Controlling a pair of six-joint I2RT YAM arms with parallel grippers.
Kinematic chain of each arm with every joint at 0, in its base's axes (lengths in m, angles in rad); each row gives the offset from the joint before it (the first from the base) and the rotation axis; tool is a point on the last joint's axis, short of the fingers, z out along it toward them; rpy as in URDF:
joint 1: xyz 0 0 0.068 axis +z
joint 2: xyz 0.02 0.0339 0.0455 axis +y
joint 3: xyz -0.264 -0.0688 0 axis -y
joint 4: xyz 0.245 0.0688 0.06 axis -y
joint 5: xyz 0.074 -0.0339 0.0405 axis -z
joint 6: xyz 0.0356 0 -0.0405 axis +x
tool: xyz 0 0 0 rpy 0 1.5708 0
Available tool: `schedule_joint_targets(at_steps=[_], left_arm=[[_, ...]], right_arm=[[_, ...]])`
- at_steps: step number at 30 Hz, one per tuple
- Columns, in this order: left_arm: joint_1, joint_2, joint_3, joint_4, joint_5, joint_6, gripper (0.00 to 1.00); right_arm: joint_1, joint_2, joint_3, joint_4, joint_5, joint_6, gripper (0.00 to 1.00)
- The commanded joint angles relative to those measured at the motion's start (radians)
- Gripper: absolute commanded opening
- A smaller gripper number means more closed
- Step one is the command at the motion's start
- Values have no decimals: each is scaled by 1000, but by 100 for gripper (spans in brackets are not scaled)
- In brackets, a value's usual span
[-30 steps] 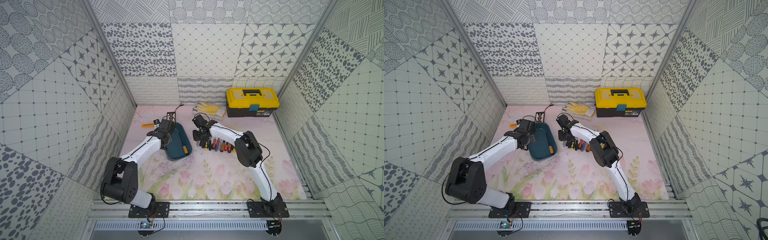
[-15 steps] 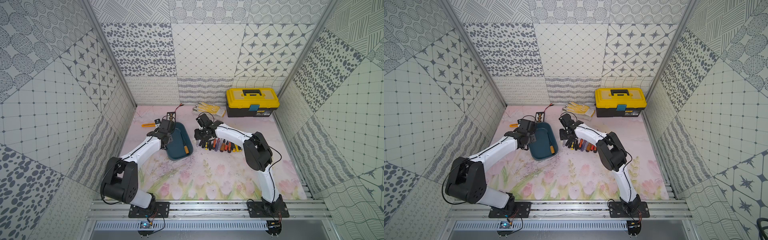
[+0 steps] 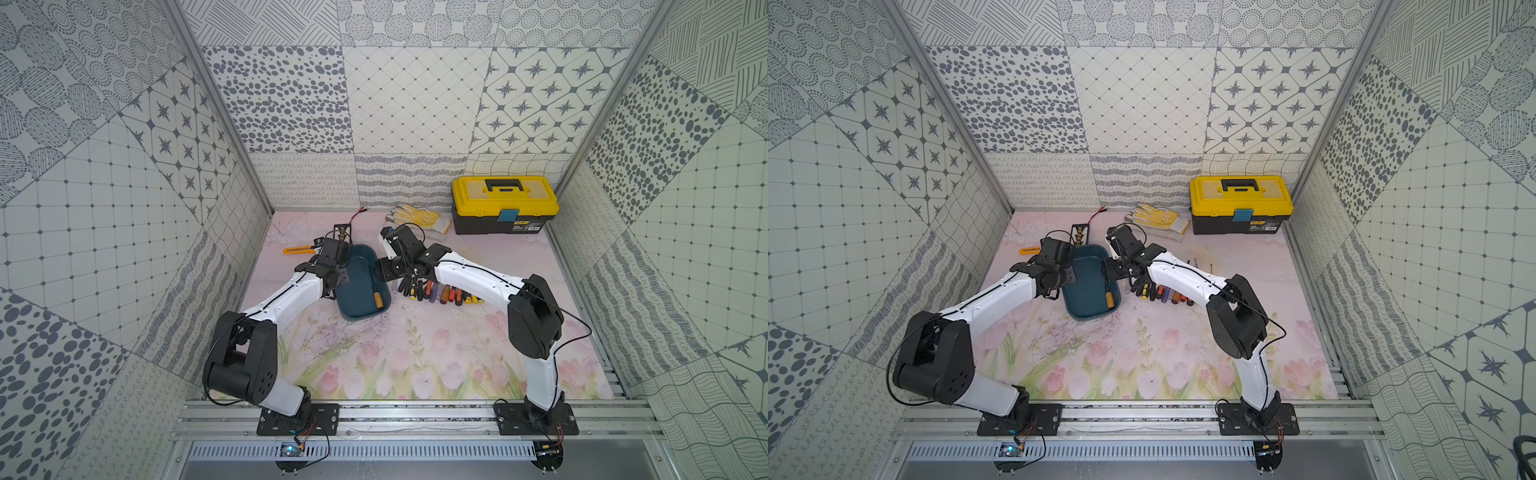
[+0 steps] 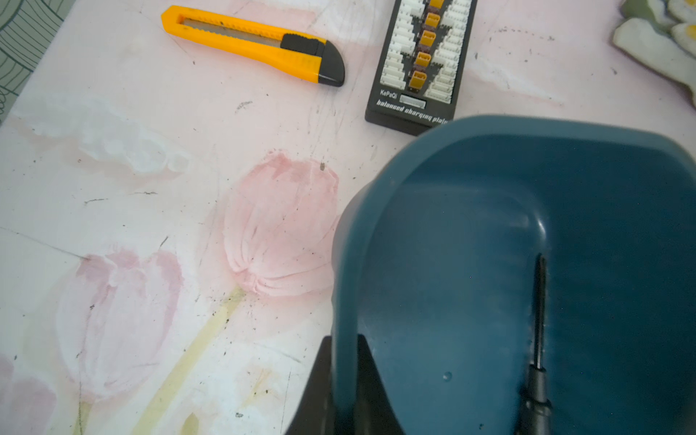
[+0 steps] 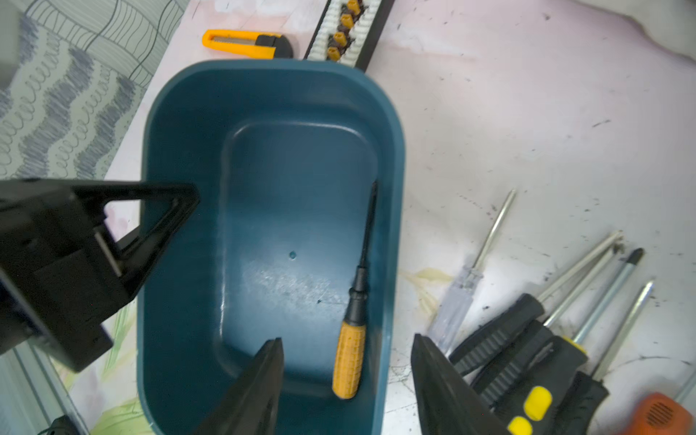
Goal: Take out the screwdriver from the storage box
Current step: Pick up the screwdriver from the storage box.
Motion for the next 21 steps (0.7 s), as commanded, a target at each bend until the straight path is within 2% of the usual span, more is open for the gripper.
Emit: schedule_joint_targets(at_steps=[1, 13, 21], left_arm=[[3, 5, -3, 58, 50, 13, 0], [0, 2, -3, 57, 52, 13, 0], [0, 5, -5, 57, 48, 10, 0]], right_arm=[[27, 33, 31, -26, 0, -7, 60], [54, 206, 192, -192, 97, 26, 60], [54, 306, 268, -228, 81, 81, 59]])
